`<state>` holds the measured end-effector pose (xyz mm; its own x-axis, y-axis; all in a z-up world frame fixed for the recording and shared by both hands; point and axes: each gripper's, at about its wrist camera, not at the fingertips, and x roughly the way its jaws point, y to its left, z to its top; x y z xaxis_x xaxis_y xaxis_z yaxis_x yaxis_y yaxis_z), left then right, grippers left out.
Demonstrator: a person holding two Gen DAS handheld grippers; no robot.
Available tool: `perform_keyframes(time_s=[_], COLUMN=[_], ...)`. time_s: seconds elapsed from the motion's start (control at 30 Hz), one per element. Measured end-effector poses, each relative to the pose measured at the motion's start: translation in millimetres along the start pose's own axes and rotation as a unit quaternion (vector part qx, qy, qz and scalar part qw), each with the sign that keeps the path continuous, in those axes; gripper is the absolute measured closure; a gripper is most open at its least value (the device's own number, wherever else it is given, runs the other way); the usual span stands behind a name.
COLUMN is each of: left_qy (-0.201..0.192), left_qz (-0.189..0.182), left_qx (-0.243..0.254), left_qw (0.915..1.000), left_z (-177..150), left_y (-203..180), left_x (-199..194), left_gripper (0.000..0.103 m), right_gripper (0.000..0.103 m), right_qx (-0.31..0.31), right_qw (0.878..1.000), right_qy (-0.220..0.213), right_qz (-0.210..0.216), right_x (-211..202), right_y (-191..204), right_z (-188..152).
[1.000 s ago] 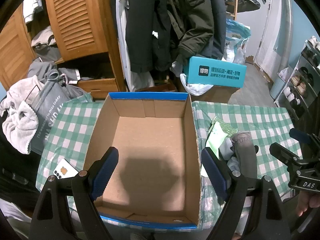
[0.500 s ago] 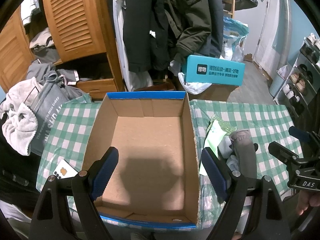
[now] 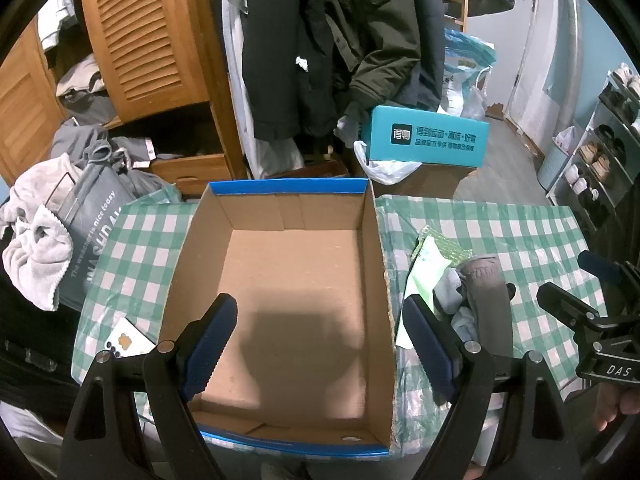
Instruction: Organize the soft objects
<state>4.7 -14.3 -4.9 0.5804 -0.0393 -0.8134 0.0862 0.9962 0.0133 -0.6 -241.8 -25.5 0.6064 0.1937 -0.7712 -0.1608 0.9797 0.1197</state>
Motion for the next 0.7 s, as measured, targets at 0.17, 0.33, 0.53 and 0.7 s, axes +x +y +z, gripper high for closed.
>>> perform_keyframes(time_s=[0.17,0.33,0.53,0.7], left_qy=[0.001,0.005,0.020,0.046], left_qz=[0.001,0.002,0.017,0.006], left_qx=[0.001,0.006,0.014,0.016], left_qw=[1.0000,1.0000,0.9996,0.9988], left_z=[0.1,1.6,3.6,2.5], left_y=[-1.9,-11.8,-24.0,-35.7], left_x=[0.5,4.5,23.3,40.0], left_gripper=[0.017,0.017,0.017,0.017], right_gripper=[0.001,0.001,0.001,0.001], right_qx=[0.000,0.004,0.013,0.025], right_qw=[1.000,1.000,1.000,0.999], right_qy=[0.001,0.002,0.014,0.036], right_qz=[-0.001,-0.004,-0.017,-0.029], right_x=[-0.2,2.2,8.7,22.0], right_y=[-0.2,-6.6,-19.1,-31.0], right_z=[0.7,-10.6,-13.2,-11.4])
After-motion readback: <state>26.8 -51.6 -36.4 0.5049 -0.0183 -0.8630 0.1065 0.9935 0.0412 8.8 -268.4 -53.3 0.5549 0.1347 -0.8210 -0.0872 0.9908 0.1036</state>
